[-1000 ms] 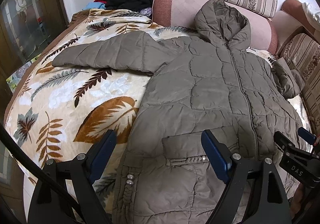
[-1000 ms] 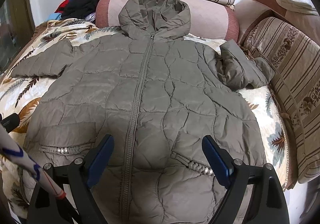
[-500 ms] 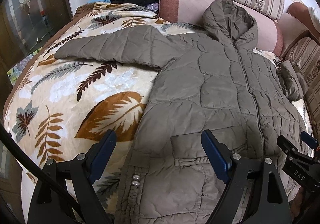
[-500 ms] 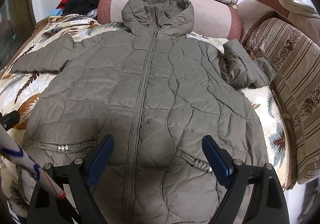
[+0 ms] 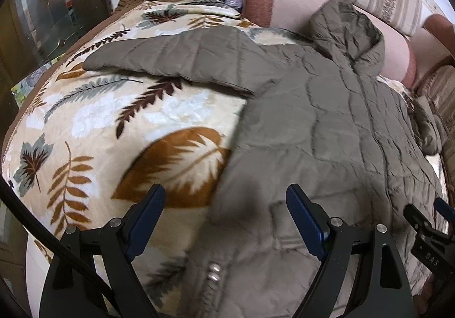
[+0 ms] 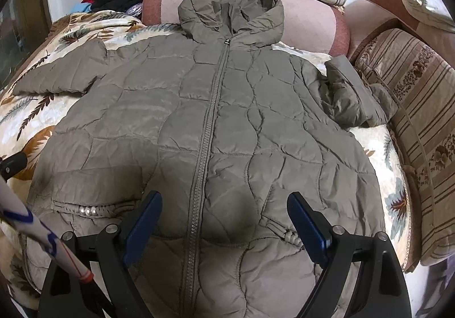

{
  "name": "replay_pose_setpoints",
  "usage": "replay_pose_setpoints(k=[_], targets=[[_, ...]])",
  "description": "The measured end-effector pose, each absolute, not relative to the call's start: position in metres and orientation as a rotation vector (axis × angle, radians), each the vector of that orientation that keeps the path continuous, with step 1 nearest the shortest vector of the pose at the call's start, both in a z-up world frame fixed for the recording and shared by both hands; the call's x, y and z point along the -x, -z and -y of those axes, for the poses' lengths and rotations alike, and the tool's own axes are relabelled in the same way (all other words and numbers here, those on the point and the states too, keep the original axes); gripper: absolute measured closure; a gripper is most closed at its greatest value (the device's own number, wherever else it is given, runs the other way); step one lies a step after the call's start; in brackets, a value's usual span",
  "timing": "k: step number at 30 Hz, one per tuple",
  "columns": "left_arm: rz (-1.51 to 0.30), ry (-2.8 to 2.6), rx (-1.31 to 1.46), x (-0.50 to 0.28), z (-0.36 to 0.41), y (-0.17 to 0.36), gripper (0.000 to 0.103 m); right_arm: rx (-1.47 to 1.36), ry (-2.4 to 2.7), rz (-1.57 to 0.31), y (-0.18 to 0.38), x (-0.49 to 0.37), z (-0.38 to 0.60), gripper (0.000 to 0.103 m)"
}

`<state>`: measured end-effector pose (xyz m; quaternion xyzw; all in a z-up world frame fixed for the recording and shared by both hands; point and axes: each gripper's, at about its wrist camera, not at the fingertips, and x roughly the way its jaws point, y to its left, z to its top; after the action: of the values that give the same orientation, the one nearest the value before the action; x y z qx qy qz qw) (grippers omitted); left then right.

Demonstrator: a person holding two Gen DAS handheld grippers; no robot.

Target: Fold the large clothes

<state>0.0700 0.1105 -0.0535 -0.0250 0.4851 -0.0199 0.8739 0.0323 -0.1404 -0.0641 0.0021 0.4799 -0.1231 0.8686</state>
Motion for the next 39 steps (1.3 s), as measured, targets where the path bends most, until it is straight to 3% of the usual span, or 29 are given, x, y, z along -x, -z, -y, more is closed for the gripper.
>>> replay_pose_setpoints(k=[7, 15, 17, 21, 27, 29, 31, 34, 39], targets=[[-0.94, -0.063, 0.119, -0.118, -0.175, 0.04, 0.017, 0.016, 0.249, -1.014, 0.068, -0.041, 0.136, 0.011], [-0.897, 0.0, 0.459, -0.21, -0.284, 0.035, 0.017, 0.016, 0.248, -1.031, 0.076, -0.046, 0.142, 0.011], [-0.911, 0.035, 0.596, -0.237, -0.314, 0.047, 0.018, 0.011, 0.249, -1.039, 0.079, -0.047, 0.143, 0.011], [-0.95, 0.062, 0.845, -0.281, -0.359, 0.09, 0.03, 0.015, 0.251, -1.066, 0.087, -0.05, 0.146, 0.011], [-0.957, 0.042, 0.909, -0.307, -0.361, 0.116, 0.03, 0.032, 0.262, -1.087, 0.094, -0.055, 0.148, 0.011], [-0.981, 0.019, 0.874, -0.316, -0.357, 0.121, 0.038, 0.031, 0.268, -1.097, 0.096, -0.057, 0.15, 0.011], [-1.03, -0.012, 0.847, -0.321, -0.356, 0.129, 0.074, 0.036, 0.272, -1.103, 0.099, -0.058, 0.15, 0.011], [-1.036, -0.051, 0.798, -0.319, -0.349, 0.123, 0.089, 0.043, 0.269, -1.101, 0.099, -0.058, 0.149, 0.011], [-0.984, -0.053, 0.581, -0.305, -0.313, 0.074, 0.094, 0.032, 0.265, -1.08, 0.095, -0.054, 0.152, 0.011]])
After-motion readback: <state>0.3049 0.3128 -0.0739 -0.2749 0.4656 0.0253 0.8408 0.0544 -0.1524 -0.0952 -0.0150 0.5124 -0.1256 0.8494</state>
